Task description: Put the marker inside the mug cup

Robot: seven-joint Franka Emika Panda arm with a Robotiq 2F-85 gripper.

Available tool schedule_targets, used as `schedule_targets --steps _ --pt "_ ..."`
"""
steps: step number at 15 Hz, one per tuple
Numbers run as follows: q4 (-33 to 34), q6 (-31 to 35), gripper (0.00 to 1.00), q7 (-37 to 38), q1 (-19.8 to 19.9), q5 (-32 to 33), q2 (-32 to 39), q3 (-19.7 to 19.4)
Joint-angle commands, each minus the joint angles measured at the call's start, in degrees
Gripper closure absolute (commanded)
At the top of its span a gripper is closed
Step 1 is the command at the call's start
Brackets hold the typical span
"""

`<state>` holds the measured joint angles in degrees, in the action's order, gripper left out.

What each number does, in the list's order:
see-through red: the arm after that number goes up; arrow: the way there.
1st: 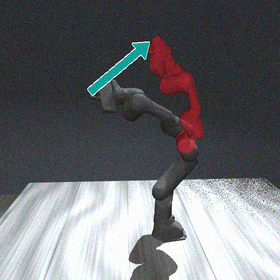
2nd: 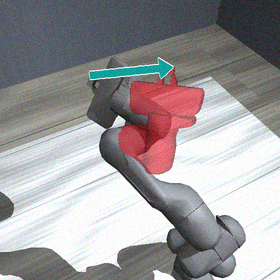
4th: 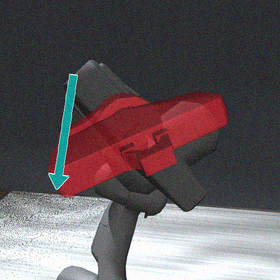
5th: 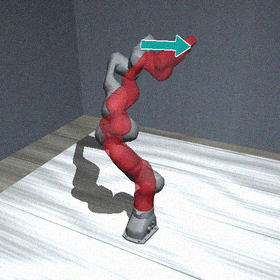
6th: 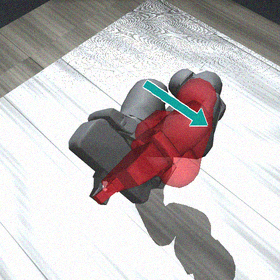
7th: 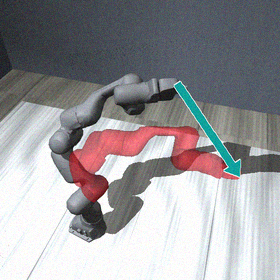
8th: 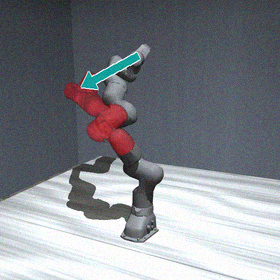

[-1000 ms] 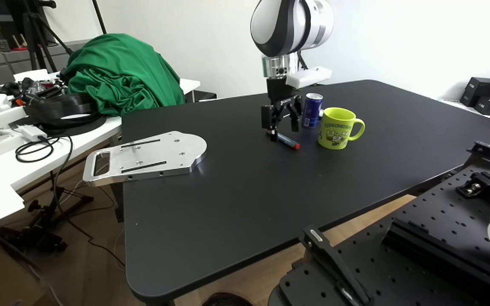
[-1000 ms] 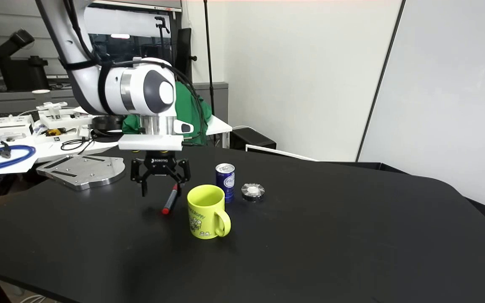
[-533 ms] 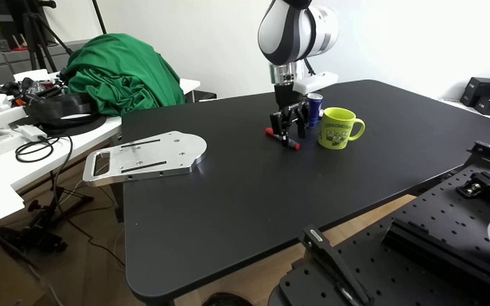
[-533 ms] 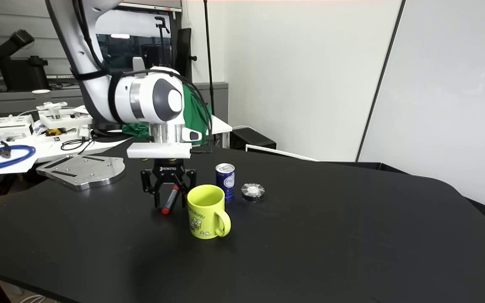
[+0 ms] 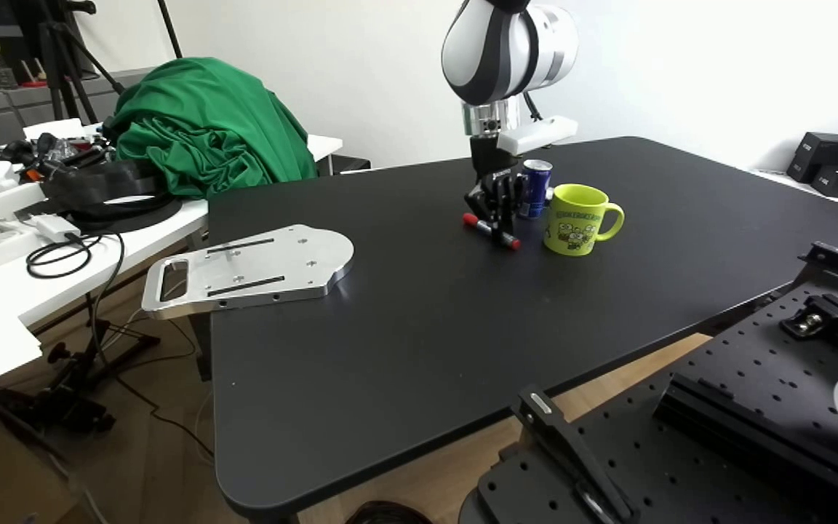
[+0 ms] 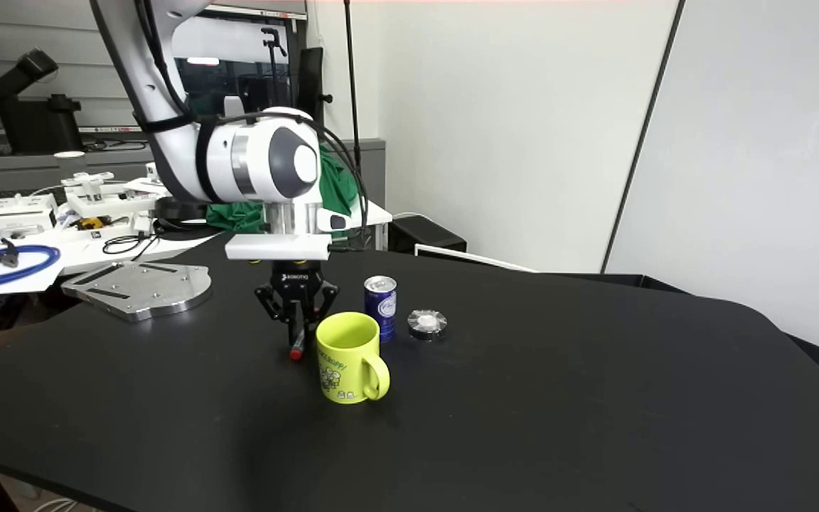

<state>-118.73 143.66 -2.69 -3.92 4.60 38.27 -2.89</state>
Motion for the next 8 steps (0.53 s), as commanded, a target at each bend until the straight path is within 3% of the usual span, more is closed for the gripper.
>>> schedule_targets --steps 1,4,8 --pt "2.2 -4.6 0.95 3.7 0.8 -0.6 -2.1 -0.4" --pt "4.3 -9.3 0.95 4.0 2.2 -2.3 -2.9 0.1" --pt "10.1 -21.4 0.95 3.4 3.4 -5.8 -2.8 1.6"
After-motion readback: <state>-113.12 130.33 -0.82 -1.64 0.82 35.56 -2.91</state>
